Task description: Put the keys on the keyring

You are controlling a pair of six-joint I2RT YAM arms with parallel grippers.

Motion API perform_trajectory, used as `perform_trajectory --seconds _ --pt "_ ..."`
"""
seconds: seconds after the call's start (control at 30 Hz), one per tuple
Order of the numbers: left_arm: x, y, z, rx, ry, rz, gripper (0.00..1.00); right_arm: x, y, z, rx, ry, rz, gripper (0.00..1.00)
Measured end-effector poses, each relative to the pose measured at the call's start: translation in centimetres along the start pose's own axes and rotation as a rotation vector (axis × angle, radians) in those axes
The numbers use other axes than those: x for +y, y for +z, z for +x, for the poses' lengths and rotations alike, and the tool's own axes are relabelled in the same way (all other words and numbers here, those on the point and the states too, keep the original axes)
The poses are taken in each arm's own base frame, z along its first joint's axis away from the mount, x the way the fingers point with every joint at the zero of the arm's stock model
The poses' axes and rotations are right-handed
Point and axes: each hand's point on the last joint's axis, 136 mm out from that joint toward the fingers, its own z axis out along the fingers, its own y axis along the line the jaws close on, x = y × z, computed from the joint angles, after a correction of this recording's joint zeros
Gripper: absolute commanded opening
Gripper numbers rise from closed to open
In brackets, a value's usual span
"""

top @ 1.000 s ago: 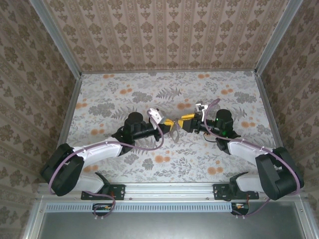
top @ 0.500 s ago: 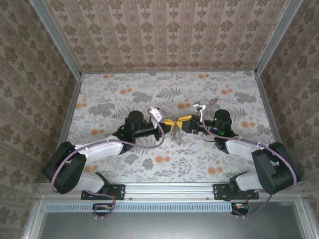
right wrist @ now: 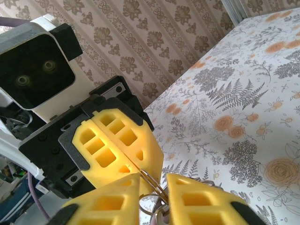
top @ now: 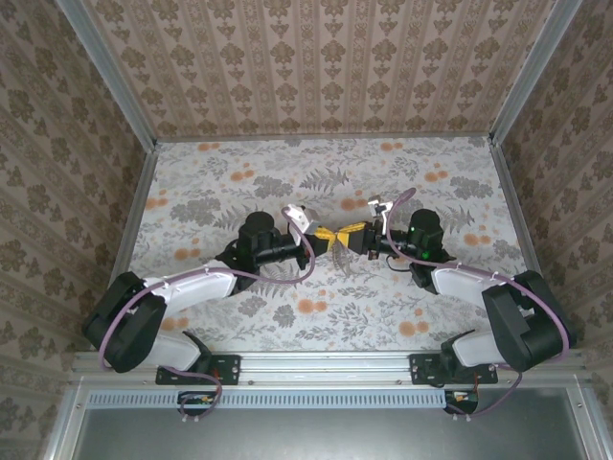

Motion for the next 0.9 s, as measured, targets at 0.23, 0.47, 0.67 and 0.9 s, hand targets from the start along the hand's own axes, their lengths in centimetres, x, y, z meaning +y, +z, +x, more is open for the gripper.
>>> perform_trajectory --seconds 0.23,0.47,0.67,0.9 --pt "0.7 -0.2 -0.1 -0.003 -0.018 -0.017 0.00 -0.2 0.0 0.3 0.013 0.012 0.009 0.00" --pt "1.3 -0.3 -0.6 0.001 -0.019 -0.032 0.18 -0.7 -0.1 0.6 0.046 0.005 0.062 0.00" --pt "2.0 -1.7 -1.5 0.020 -0.004 -0.062 0.40 -1.0 0.0 -0.5 0.074 -0.057 0.118 0.00" --pt "2.1 -2.2 -4.2 0.077 0.046 -0.024 0.49 -0.7 0.4 -2.0 0.146 -0.155 0.142 0.00"
